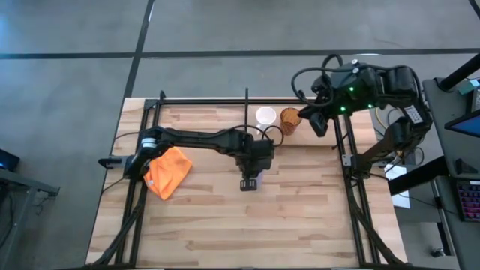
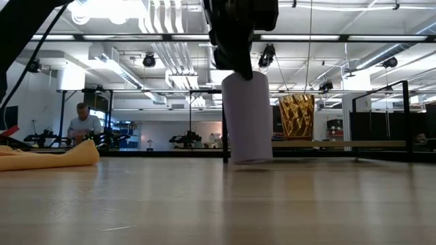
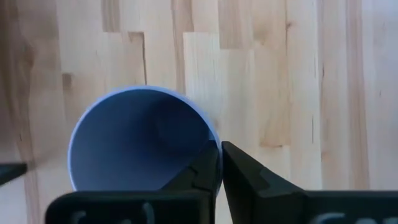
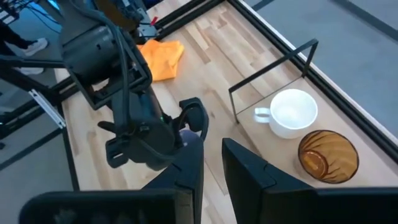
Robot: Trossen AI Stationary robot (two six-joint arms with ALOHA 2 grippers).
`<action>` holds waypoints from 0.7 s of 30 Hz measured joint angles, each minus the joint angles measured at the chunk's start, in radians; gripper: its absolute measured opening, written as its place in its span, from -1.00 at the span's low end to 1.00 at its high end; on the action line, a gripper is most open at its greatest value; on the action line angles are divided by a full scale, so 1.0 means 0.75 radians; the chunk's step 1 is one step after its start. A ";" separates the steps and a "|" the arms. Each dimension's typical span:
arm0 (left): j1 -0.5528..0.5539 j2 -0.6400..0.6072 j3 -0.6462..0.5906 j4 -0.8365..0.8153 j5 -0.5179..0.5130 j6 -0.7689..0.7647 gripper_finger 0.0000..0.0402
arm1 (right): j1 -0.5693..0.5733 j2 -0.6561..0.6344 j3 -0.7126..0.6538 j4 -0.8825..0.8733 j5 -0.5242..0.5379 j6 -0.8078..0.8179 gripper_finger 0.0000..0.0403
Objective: Stack small to large cups/mugs on shelf
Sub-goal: Put the purple cup on the shelf
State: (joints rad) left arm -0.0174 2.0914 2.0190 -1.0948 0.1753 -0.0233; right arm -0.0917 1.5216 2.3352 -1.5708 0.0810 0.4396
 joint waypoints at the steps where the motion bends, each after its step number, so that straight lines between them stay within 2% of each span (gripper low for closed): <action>1: 0.000 0.000 -0.006 0.010 0.000 0.012 -0.95 | 0.000 0.007 0.000 0.000 0.002 -0.004 -0.73; 11: -0.004 0.012 -0.035 0.016 0.000 0.039 -0.71 | 0.000 0.053 -0.002 0.000 0.001 -0.063 -0.73; 17: -0.004 0.008 0.003 -0.010 0.000 0.037 -0.68 | 0.025 0.068 -0.009 0.000 -0.013 -0.063 -0.73; 21: -0.004 -0.011 0.059 -0.078 0.001 0.005 -0.68 | 0.070 0.068 -0.017 0.000 -0.113 -0.058 -0.73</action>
State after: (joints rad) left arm -0.0204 2.0834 2.0632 -1.1535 0.1757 -0.0199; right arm -0.0392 1.5723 2.3223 -1.5711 -0.0036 0.3962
